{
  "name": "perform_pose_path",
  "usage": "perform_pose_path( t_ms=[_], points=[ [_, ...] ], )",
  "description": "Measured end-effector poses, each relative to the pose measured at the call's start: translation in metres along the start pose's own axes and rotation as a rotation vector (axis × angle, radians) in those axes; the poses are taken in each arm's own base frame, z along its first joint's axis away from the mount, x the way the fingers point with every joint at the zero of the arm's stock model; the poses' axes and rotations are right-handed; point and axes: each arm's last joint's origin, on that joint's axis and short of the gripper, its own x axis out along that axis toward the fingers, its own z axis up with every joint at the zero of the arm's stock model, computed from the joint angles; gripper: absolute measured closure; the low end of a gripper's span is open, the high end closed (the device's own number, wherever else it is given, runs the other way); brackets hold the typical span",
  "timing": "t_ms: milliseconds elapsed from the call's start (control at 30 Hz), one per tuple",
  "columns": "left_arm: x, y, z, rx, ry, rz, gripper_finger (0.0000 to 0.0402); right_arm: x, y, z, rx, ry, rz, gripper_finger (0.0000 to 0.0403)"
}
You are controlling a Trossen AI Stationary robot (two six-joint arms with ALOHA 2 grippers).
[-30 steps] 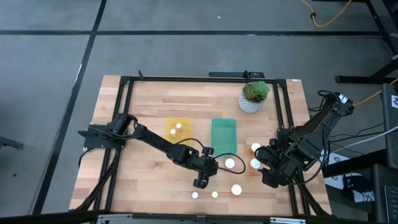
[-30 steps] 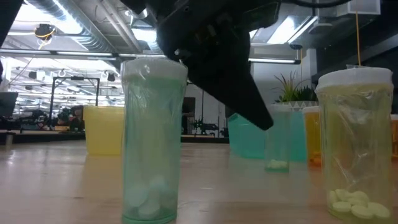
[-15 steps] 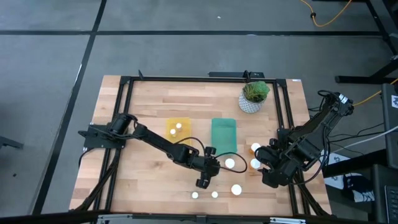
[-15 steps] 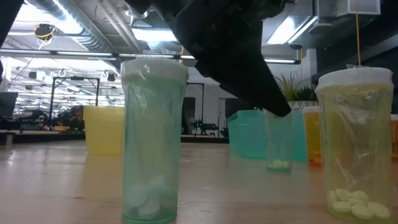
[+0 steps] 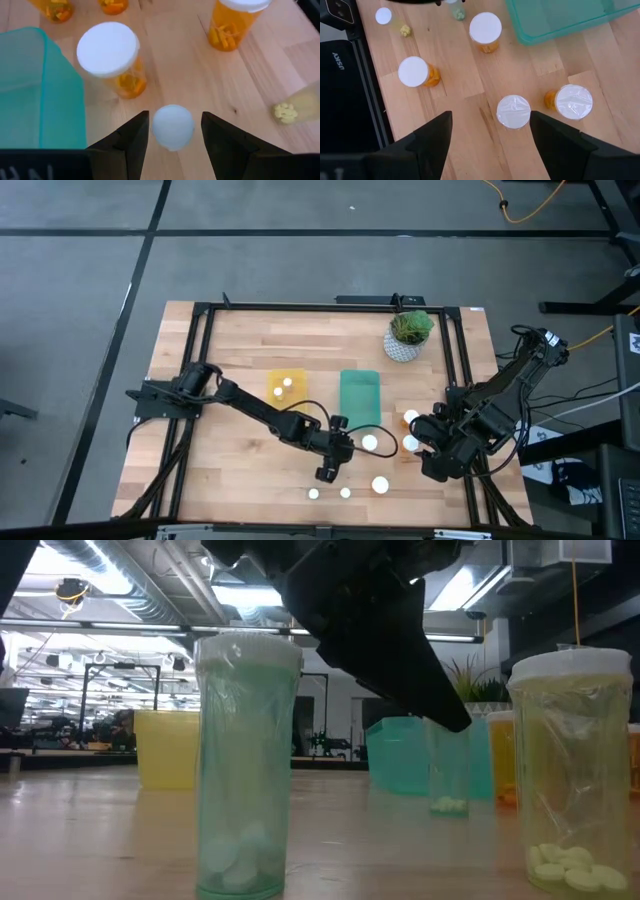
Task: Pick and place medicine bottles into bin by pill shape (circle, oval)
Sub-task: Put the top small blue pill bottle into the yellow bin
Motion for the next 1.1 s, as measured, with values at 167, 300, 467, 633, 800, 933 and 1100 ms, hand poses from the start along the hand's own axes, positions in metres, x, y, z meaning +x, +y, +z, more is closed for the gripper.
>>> perform_pose_path(
  t_ms=[167,300,467,633,800,933,1100],
  points=[
    [0.0008,0.0055,0.0006,-0.002,-0.004,-0.003,0.0227,0.0,0.0,0.0,0.0,0.0,0.0,0.0134],
    [0.0011,0.0079,0.0002,-0.012,0.001,-0.011,0.0227,0.0,0.0,0.0,0.0,0.0,0.0,0.0134],
    [0.0011,0.0077,0.0002,-0.012,0.001,-0.014,0.0227,0.0,0.0,0.0,0.0,0.0,0.0,0.0134],
    [0.0011,0.0074,0.0001,-0.007,0.002,-0.017,0.0228,0.0,0.0,0.0,0.0,0.0,0.0,0.0134],
    [0.0011,0.0073,0.0001,-0.005,0.002,-0.021,0.0248,0.0,0.0,0.0,0.0,0.0,0.0,0.0134],
    [0.0011,0.0073,0.0002,-0.005,0.001,-0.021,0.0277,0.0,0.0,0.0,0.0,0.0,0.0,0.0134],
    [-0.0012,0.0063,0.0016,-0.057,-0.005,-0.023,0.0299,0.0,0.0,-0.0001,-0.001,0.0,0.0,0.0134]
  ],
)
